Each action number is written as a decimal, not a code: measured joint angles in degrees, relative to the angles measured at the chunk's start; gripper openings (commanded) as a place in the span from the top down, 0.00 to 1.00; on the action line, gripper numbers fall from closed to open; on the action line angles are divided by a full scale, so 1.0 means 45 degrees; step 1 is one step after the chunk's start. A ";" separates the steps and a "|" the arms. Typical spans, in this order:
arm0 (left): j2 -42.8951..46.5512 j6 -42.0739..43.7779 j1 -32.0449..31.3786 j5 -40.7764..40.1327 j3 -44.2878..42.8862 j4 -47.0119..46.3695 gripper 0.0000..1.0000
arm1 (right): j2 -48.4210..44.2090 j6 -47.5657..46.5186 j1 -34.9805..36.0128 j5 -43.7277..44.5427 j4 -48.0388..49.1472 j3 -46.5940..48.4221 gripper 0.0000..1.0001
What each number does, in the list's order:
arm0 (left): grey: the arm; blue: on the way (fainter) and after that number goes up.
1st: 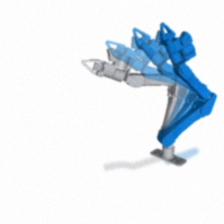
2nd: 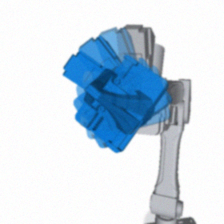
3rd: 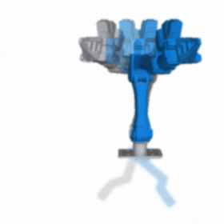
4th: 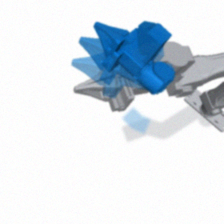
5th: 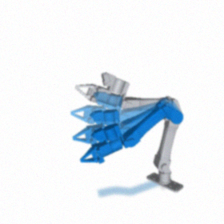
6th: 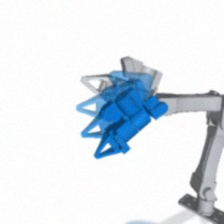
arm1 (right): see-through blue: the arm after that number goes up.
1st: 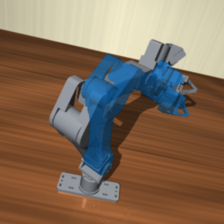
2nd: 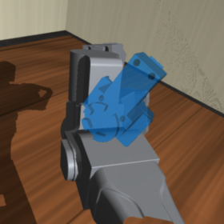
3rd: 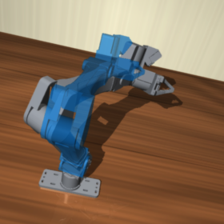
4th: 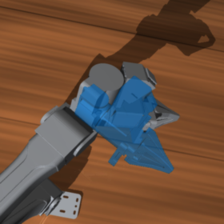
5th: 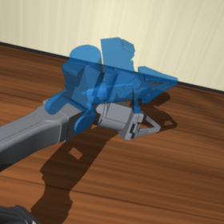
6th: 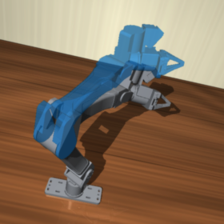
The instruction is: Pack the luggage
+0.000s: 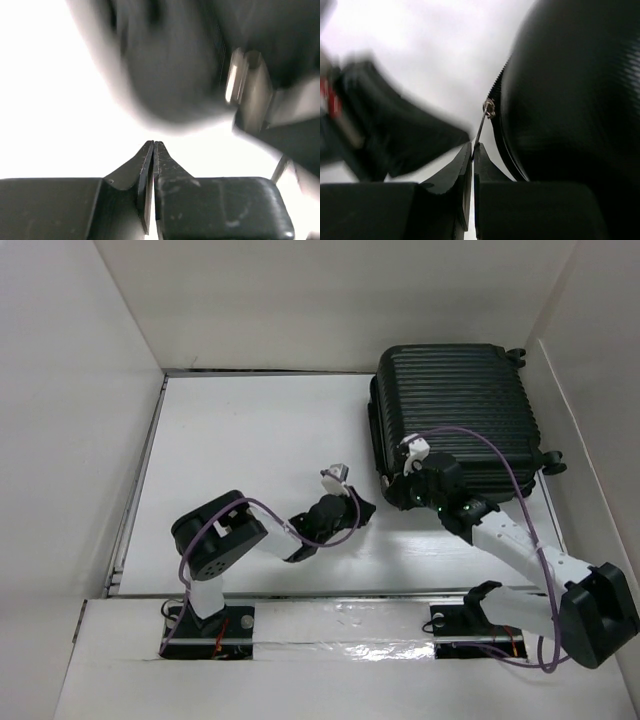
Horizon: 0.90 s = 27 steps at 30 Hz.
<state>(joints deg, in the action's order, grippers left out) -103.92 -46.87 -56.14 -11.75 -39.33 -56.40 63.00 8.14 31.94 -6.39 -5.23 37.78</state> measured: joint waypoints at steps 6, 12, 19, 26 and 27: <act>0.1015 -0.0068 -0.0117 0.0262 0.2263 0.0126 1.00 | 0.1710 -0.0583 -0.0554 -0.1307 0.0918 0.0928 1.00; 0.2953 -0.0034 0.1637 0.0787 0.2725 0.0413 0.99 | 0.2943 -0.1044 0.0894 -0.0622 0.0971 0.2016 1.00; 0.3211 0.0408 0.4099 0.1860 0.0874 0.1729 0.59 | -0.0680 -0.0466 0.2608 -0.0461 0.0291 -0.0457 1.00; 0.2589 0.1001 0.4337 0.3065 -0.0126 0.2506 0.58 | -0.5537 0.0588 0.2822 -0.0554 -0.1326 -0.2754 1.00; 0.2409 0.1064 0.4337 0.3240 -0.0204 0.2603 0.59 | -0.5746 0.0670 0.2769 -0.0563 -0.1515 -0.2769 1.00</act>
<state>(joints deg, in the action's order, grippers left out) -93.08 -42.09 -36.62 2.83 -40.25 -44.69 37.15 11.16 44.40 -8.93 -12.05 25.32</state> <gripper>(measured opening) 0.415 0.044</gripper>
